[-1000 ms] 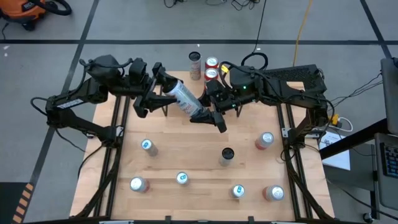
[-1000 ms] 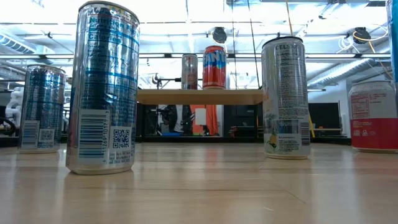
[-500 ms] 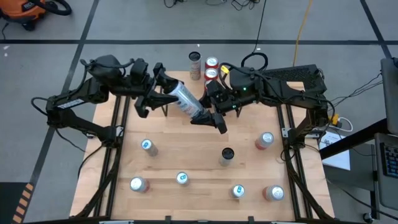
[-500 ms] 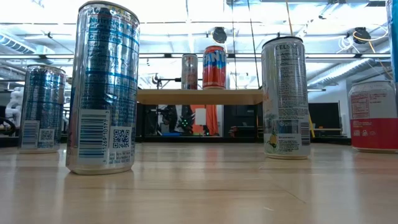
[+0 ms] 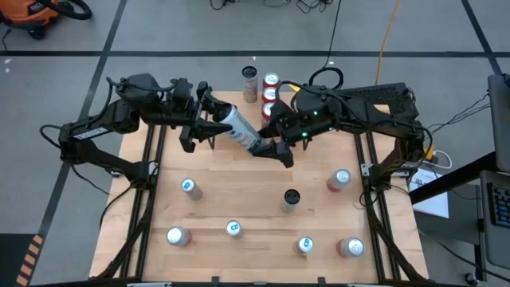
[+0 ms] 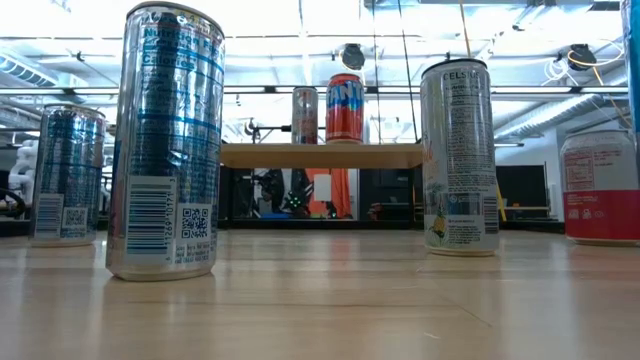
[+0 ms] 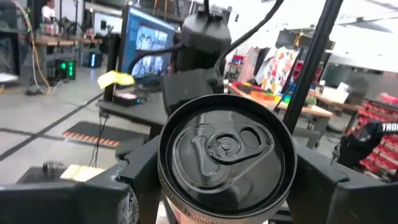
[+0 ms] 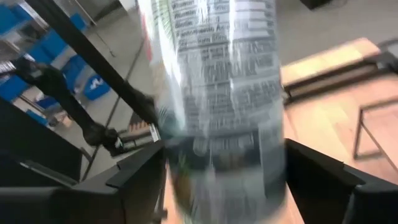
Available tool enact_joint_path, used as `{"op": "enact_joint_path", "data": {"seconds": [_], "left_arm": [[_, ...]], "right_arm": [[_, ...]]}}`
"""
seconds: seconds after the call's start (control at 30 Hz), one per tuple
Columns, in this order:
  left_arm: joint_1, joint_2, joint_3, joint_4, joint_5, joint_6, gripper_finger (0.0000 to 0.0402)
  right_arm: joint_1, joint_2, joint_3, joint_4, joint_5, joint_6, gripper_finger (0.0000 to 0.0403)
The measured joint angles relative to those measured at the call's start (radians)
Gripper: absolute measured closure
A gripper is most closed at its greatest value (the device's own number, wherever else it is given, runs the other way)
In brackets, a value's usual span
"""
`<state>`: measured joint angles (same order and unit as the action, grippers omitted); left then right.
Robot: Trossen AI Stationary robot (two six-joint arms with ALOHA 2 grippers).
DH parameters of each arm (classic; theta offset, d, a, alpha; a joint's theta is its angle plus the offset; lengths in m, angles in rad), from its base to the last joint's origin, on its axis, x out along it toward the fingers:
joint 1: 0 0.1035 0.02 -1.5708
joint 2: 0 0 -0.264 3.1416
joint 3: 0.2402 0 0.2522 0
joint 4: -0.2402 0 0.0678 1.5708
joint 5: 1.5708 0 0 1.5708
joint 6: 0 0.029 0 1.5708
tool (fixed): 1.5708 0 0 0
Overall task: Place canned beverage on shelf
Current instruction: Put the left white and yellow soda can aligned with the other white and yellow soda can on the shelf
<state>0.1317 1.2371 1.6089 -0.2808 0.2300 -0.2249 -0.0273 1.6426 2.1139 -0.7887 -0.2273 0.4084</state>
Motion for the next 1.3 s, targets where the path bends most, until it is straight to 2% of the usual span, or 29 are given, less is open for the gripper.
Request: {"op": "enact_joint_path", "data": {"seconds": [0.3, 0.43, 0.67, 0.9, 1.3], "left_arm": [[0.047, -0.002, 0.000, -0.033, -0.025, 0.007, 0.0150], [0.082, -0.002, 0.000, -0.098, -0.033, 0.036, 0.0150], [0.148, 0.000, 0.000, -0.193, -0.032, 0.174, 0.0149], [0.227, 0.030, 0.001, -0.206, 0.004, 0.280, 0.0149], [0.260, 0.145, 0.001, -0.201, 0.013, 0.284, 0.0149]], "right_arm": [[0.001, -0.051, 0.000, -0.176, 0.045, 0.001, 0.0112], [0.003, -0.082, 0.000, -0.249, 0.081, 0.019, 0.0112], [0.022, -0.135, 0.000, -0.484, 0.121, 0.079, 0.0112], [0.075, -0.158, 0.000, -0.678, 0.211, 0.140, 0.0112], [0.098, -0.166, 0.000, -0.723, 0.370, 0.182, 0.0112]]}}
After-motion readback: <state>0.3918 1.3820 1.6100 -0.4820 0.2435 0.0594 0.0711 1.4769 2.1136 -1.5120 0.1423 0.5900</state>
